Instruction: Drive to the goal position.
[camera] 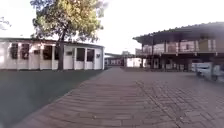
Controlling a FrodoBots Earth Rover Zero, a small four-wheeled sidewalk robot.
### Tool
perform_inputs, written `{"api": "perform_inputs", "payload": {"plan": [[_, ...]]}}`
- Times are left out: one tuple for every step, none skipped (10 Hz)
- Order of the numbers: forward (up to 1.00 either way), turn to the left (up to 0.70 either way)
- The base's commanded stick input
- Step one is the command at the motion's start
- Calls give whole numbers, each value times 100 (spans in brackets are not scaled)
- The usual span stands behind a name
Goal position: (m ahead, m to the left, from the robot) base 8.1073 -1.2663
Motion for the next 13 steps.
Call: {"api": "perform_inputs", "payload": {"plan": [[70, 0], [70, 0], [70, 0], [70, 0], [70, 0], [70, 0], [70, 0], [70, 0], [70, 0], [70, 0], [70, 0], [70, 0], [70, 0]]}}
